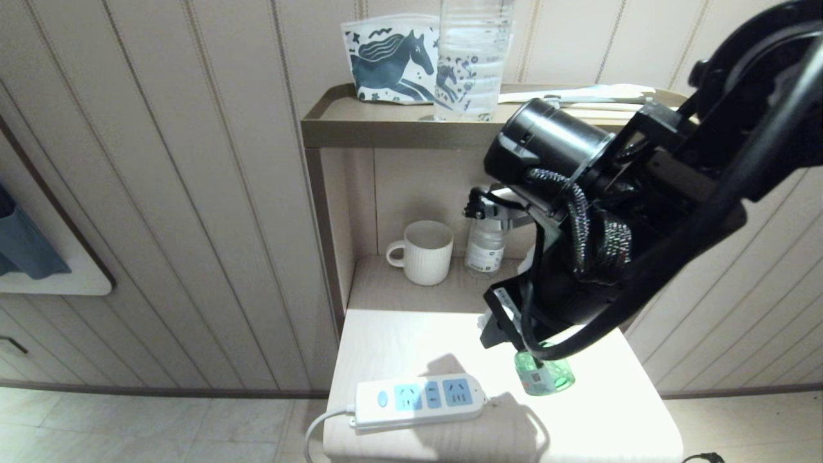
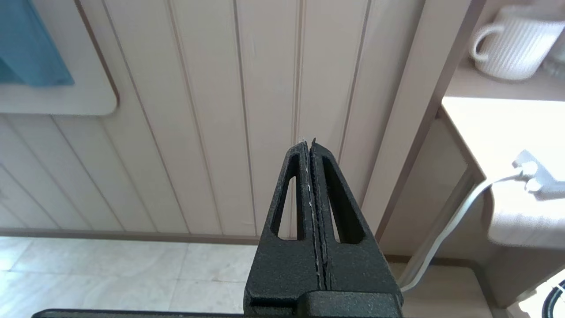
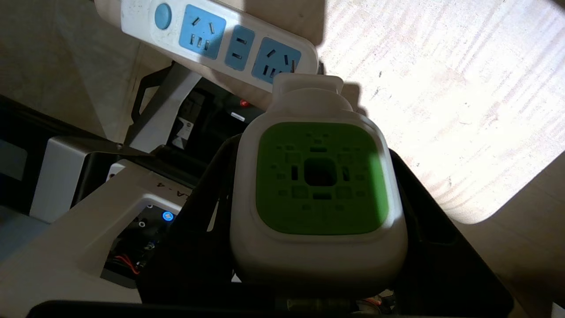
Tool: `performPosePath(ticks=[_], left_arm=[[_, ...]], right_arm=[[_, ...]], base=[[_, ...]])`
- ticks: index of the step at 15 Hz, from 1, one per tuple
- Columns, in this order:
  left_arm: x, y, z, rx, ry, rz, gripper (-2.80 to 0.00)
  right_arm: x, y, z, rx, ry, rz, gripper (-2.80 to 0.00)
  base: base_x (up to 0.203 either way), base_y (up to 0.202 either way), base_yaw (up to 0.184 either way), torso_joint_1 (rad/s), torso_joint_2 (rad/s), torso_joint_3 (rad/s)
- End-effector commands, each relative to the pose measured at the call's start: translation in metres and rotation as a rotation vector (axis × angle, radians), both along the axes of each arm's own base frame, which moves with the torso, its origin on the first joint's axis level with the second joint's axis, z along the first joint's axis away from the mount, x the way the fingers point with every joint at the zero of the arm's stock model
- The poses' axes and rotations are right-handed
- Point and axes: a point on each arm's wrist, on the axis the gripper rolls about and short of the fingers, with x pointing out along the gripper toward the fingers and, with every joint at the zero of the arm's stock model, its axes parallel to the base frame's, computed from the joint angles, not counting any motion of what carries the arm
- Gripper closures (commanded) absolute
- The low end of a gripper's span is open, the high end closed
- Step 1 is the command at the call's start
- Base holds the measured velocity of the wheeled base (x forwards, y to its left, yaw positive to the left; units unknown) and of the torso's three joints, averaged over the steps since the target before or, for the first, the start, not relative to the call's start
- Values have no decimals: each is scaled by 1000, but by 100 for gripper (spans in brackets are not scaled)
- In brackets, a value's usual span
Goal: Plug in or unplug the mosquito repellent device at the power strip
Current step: Insert the plug into the socket
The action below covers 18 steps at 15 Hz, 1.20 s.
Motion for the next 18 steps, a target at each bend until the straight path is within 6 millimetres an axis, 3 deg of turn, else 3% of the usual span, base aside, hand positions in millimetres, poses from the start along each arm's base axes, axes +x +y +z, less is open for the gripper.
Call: performPosePath(ticks=[1,7,13,15,18], left_arm=[[0,0,0,-1,-1,0,0],[0,0,0,-1,-1,0,0],[0,0,0,-1,-2,-1,0],[0,0,1,1,-7,-1,0],[0,0,1,1,-11,0,0]], right_arm=[[10,12,-18,-55,36,31,0],[21,30,-44,-133,66,149,0],[25,35,-65,-235,98,320,0],[16,35,-67,-270,107,408,0],[-3,29,-54,-285,66,518,0]], base=[[0,0,0,247,-529,-291],[0,0,0,241,-514,-274],[0,0,0,30,-60,-32],[0,0,0,0,0,0],[0,0,0,0,0,0]])
